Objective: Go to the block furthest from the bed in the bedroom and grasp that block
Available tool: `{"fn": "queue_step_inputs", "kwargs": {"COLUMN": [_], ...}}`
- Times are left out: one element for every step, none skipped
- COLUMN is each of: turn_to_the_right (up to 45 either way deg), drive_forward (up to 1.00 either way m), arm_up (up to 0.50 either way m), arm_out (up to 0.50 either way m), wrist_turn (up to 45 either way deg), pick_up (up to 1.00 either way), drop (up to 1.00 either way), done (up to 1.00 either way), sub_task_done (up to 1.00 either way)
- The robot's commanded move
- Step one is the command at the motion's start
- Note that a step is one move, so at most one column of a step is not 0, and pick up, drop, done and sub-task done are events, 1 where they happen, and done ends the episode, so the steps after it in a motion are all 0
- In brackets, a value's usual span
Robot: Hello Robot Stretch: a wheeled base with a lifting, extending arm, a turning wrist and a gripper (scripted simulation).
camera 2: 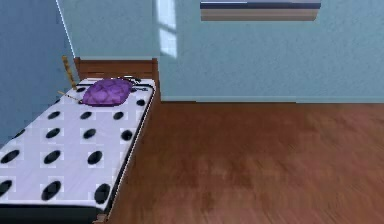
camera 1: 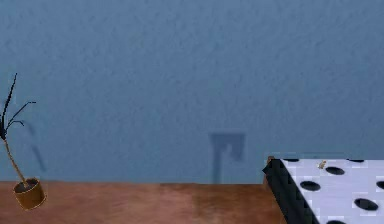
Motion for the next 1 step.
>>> {"fn": "queue_step_inputs", "kwargs": {"turn_to_the_right": [-3.0], "drive_forward": [0.00], "arm_up": [0.00], "arm_out": [0.00], "wrist_turn": [0.0], "pick_up": [0.00], "drop": [0.00], "done": [0.00], "sub_task_done": [0.00]}}
